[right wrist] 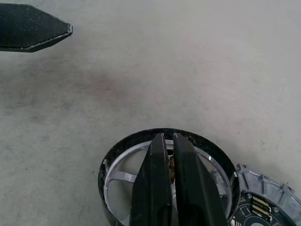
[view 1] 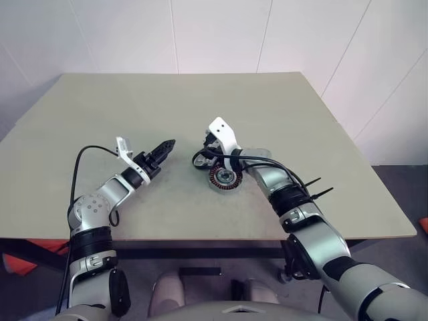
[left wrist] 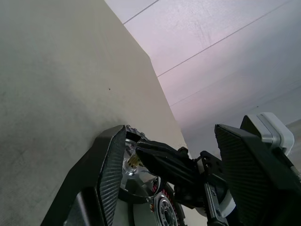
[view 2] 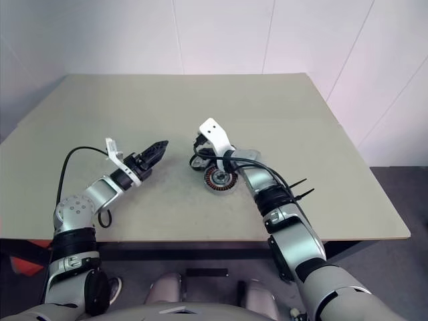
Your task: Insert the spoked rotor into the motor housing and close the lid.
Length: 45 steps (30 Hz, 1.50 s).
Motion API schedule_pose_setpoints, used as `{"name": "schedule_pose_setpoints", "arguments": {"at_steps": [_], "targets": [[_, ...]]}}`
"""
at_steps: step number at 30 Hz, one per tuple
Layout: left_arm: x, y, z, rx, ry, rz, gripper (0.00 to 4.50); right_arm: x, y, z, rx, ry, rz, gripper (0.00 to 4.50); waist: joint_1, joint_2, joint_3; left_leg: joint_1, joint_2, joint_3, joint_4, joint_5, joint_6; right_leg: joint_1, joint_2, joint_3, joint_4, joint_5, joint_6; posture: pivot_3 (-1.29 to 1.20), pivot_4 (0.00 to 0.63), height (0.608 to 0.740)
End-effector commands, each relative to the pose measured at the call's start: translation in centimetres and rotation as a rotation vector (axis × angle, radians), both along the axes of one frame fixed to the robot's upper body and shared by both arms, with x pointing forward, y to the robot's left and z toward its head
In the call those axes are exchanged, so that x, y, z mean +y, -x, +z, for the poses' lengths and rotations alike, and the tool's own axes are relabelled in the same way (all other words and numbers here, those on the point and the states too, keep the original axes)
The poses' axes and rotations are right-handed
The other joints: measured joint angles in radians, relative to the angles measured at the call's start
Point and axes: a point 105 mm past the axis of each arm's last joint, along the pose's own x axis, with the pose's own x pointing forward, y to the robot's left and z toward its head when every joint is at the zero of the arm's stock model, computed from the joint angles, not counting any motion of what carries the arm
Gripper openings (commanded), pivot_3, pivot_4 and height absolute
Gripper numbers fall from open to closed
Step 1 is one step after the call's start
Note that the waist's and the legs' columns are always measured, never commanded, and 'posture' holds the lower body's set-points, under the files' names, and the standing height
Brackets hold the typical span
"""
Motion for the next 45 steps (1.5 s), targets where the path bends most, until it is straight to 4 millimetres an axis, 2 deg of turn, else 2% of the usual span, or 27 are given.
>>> {"name": "schedule_pose_setpoints", "arguments": {"at_steps": [1,5,9,11,13,15,18,22,25,27,29,33,36,40,45], "targets": [[-0.1,-0.1,1.3,-0.055,0.009,0.002,3.21,-0.6,-1.1,3.3,-0.06,-0.1,-0.052,0.02,0.001,0.0,0.0,0.0,0.0,0.0,0.0,0.0,0.0,0.0,0.0,0.0,0.0,0.0,0.0,0.0,0.0,0.74],[-0.3,-0.2,1.1,-0.048,0.007,-0.001,3.21,-1.3,-1.7,7.1,-0.015,-0.361,-0.127,0.02,0.0,0.0,0.0,0.0,0.0,0.0,0.0,0.0,0.0,0.0,0.0,0.0,0.0,0.0,0.0,0.0,0.0,0.74],[-0.6,-0.1,1.0,-0.047,0.018,-0.01,3.21,-2.7,-1.7,10.9,0.121,-0.691,-0.167,0.02,0.0,0.0,0.0,0.0,0.0,0.0,0.0,0.0,0.0,-0.001,0.0,0.0,0.001,0.0,0.0,0.0,0.0,0.74],[-0.7,-0.1,1.1,-0.047,0.025,-0.015,3.21,-3.4,-1.6,11.6,0.191,-0.789,-0.185,0.02,0.001,0.0,0.0,0.0,0.0,0.0,0.0,0.0,0.0,0.0,0.0,0.0,0.001,0.0,0.0,0.0,0.0,0.74],[-1.2,-0.1,1.1,-0.048,0.032,-0.032,3.21,-5.8,-2.0,11.3,0.427,-1.049,-0.257,0.02,0.002,0.0,0.0,0.001,0.0,0.0,0.0,0.0,0.0,0.0,0.0,0.0,0.001,0.0,0.0,0.0,0.0,0.74],[-1.4,-0.1,1.1,-0.046,0.036,-0.04,3.21,-7.3,-1.7,10.6,0.599,-1.205,-0.289,0.02,0.007,0.0,0.0,0.002,0.0,0.0,0.0,0.001,-0.001,0.002,0.0,0.0,0.001,0.0,0.0,0.0,0.0,0.74],[-1.5,-0.2,1.0,-0.043,0.036,-0.048,3.21,-8.3,-0.5,8.1,0.731,-1.212,-0.354,0.02,0.006,0.0,0.0,0.003,0.0,0.0,0.0,0.001,-0.002,0.002,-0.001,0.001,0.001,0.0,0.0,0.0,0.0,0.74],[-1.9,-0.4,1.2,-0.047,0.032,-0.074,3.21,-7.7,3.0,4.7,0.895,-1.124,-0.383,0.02,0.004,0.0,0.0,0.003,-0.001,0.001,-0.004,0.003,-0.006,-0.001,0.001,0.0,0.001,0.0,0.0,0.0,0.0,0.74],[-2.1,-0.7,1.1,-0.044,0.027,-0.084,3.21,-7.8,4.8,3.2,0.956,-1.11,-0.406,0.02,0.004,0.001,0.0,0.002,-0.001,0.001,-0.007,0.005,-0.008,-0.003,0.001,0.0,0.001,0.0,0.001,0.0,0.0,0.74],[-2.3,-0.7,1.0,-0.041,0.024,-0.095,3.21,-8.1,5.6,2.9,0.969,-1.115,-0.409,0.02,0.008,0.001,0.0,0.002,-0.001,0.001,-0.007,0.005,-0.009,-0.003,0.001,0.0,0.0,0.0,0.001,0.0,0.0,0.74],[-2.5,-0.7,1.0,-0.04,0.022,-0.105,3.21,-8.4,6.1,2.8,0.978,-1.112,-0.422,0.02,0.011,0.001,0.0,0.003,-0.001,0.001,-0.008,0.005,-0.009,-0.002,0.0,0.001,0.0,-0.004,0.008,0.0,0.0,0.74],[-2.7,-0.7,0.8,-0.035,0.018,-0.116,3.21,-8.9,6.9,2.5,0.997,-1.091,-0.443,0.02,0.013,0.001,0.0,0.003,-0.001,0.001,-0.008,0.006,-0.009,-0.001,-0.001,0.001,0.0,-0.004,0.009,0.0,0.0,0.74],[-2.7,-0.8,0.8,-0.035,0.015,-0.119,3.21,-9.2,7.2,1.5,1.023,-1.045,-0.487,0.02,0.014,0.001,0.0,0.003,-0.001,0.001,-0.008,0.006,-0.01,-0.002,0.0,0.001,0.0,-0.004,0.01,0.0,0.0,0.74],[-2.8,-0.9,0.8,-0.036,0.012,-0.119,3.21,-9.2,7.4,0.5,1.055,-1.01,-0.535,0.02,0.014,0.001,-0.001,0.003,-0.001,0.001,-0.008,0.006,-0.011,-0.002,0.0,0.001,0.0,-0.004,0.012,0.0,0.0,0.74],[-2.7,-0.8,0.7,-0.036,0.008,-0.113,3.21,-8.9,7.4,0.3,1.069,-0.989,-0.544,0.02,0.015,0.001,-0.001,0.003,-0.001,0.0,-0.008,0.006,-0.011,-0.001,-0.001,0.001,-0.001,-0.004,0.012,0.0,0.0,0.74]]}}
